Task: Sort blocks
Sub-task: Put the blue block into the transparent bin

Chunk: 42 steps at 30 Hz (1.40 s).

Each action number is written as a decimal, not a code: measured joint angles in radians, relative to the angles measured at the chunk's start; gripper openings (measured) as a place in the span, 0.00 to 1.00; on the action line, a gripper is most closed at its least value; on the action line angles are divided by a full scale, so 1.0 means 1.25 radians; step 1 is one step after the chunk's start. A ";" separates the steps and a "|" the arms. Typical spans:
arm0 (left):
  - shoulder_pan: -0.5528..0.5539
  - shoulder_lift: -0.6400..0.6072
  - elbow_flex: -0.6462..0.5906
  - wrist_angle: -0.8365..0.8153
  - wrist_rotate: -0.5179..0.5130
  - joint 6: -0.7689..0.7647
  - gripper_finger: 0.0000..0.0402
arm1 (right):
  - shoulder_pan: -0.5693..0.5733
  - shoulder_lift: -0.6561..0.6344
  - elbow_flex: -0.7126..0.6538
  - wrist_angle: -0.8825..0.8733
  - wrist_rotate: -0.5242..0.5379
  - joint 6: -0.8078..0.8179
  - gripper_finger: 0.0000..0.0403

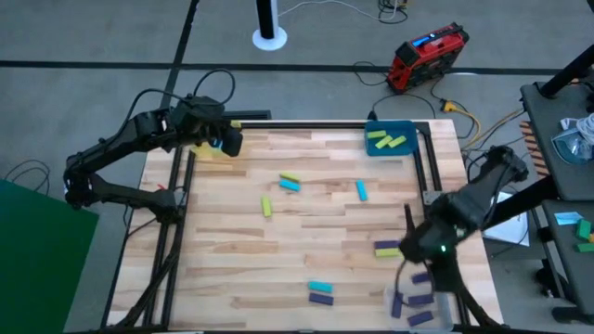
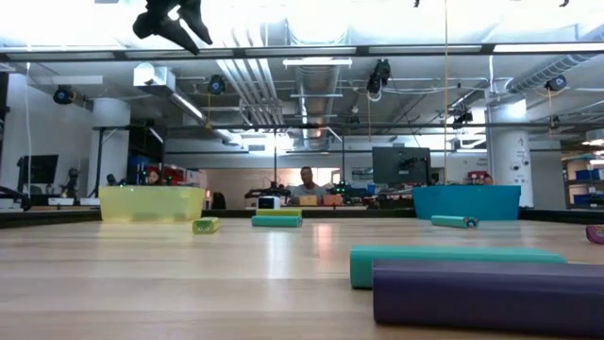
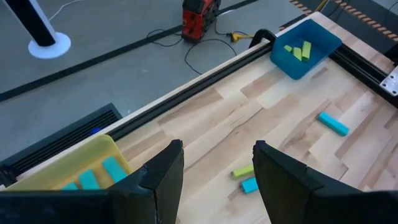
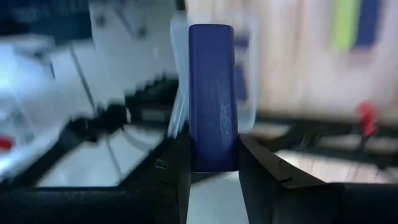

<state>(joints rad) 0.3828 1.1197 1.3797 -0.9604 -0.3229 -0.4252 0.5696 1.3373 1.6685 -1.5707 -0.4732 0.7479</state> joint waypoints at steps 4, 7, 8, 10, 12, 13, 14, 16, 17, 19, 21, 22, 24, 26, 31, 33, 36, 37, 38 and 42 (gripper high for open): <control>0.000 0.001 0.000 0.000 0.000 0.000 0.42 | 0.080 0.005 -0.092 0.022 -0.106 0.047 0.24; 0.000 0.001 0.000 0.000 0.000 0.000 0.42 | 0.117 0.011 -0.192 0.101 -0.197 0.117 0.24; 0.000 0.001 0.000 0.000 0.000 0.002 0.42 | 0.125 0.018 -0.223 0.137 -0.234 0.144 0.24; 0.000 0.001 0.000 0.000 0.000 0.009 0.42 | 0.143 0.035 -0.274 0.203 -0.304 0.186 0.24; 0.000 0.001 0.000 0.000 0.000 0.014 0.42 | 0.154 0.052 -0.302 0.250 -0.352 0.204 0.24; 0.000 0.001 0.000 0.000 0.000 0.015 0.42 | 0.159 0.062 -0.307 0.250 -0.359 0.204 0.24; 0.000 0.001 0.000 0.000 0.000 0.016 0.42 | 0.161 0.070 -0.310 0.249 -0.360 0.198 0.24; 0.000 0.001 0.000 0.000 0.000 0.016 0.42 | 0.159 0.084 -0.311 0.253 -0.357 0.176 0.24; 0.000 0.002 0.000 0.000 0.000 0.016 0.42 | 0.158 0.090 -0.312 0.253 -0.354 0.166 0.24; 0.000 0.003 0.000 0.002 0.000 0.017 0.42 | 0.158 0.105 -0.315 0.253 -0.354 0.155 0.24; 0.000 0.006 0.000 0.003 0.000 0.017 0.42 | 0.159 0.121 -0.316 0.253 -0.354 0.143 0.24; 0.000 0.009 0.000 0.003 0.000 0.017 0.42 | 0.159 0.128 -0.316 0.253 -0.354 0.138 0.24; 0.000 0.013 0.000 0.003 0.000 0.017 0.42 | 0.159 0.140 -0.316 0.253 -0.354 0.127 0.24; 0.000 0.020 0.000 0.003 0.000 0.017 0.42 | 0.159 0.147 -0.317 0.253 -0.353 0.114 0.24; 0.000 0.042 0.000 0.003 0.000 0.020 0.42 | 0.159 0.156 -0.321 0.252 -0.353 0.079 0.24; 0.000 0.053 0.000 0.003 0.001 0.020 0.42 | 0.159 0.156 -0.327 0.253 -0.354 0.070 0.24; 0.000 0.068 0.000 0.002 0.004 0.020 0.42 | 0.159 0.154 -0.336 0.252 -0.354 0.057 0.24; 0.000 0.071 0.000 0.001 0.012 0.020 0.42 | 0.159 0.153 -0.339 0.251 -0.354 0.056 0.24; 0.000 0.075 0.000 0.002 0.017 0.025 0.42 | 0.159 0.151 -0.341 0.249 -0.354 0.057 0.24; 0.000 0.085 0.000 0.002 0.017 0.040 0.42 | 0.159 0.159 -0.344 0.251 -0.348 0.054 0.27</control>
<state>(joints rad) 0.3828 1.2266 1.3796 -0.9578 -0.3016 -0.3748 0.7681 1.5356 1.2385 -1.2568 -0.9079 0.8154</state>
